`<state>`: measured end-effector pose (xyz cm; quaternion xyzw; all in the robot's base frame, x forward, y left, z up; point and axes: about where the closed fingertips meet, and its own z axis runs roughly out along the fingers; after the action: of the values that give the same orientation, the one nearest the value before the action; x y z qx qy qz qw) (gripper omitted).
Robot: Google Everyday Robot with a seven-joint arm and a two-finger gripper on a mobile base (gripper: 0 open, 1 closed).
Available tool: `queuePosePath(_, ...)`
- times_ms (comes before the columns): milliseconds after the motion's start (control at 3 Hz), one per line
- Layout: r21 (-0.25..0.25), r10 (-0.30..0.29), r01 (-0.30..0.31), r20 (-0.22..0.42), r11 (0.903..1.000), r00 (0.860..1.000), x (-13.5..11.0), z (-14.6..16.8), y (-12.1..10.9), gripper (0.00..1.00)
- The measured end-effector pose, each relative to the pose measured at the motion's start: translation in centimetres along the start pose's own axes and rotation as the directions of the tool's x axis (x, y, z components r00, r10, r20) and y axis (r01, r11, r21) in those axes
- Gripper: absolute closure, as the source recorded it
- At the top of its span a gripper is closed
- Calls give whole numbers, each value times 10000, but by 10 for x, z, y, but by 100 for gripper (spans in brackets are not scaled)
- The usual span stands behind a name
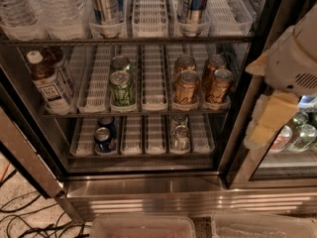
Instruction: Pick water bottle from top shelf of fridge
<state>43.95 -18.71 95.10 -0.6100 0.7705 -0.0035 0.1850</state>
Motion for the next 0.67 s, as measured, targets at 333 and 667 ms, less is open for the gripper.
queuePosePath(333,-19,292,-292,1123,9996,9932,-26,27,29,0)
queuePosePath(667,-299,892,-844,2523,9960,9635,-53,61,63,0)
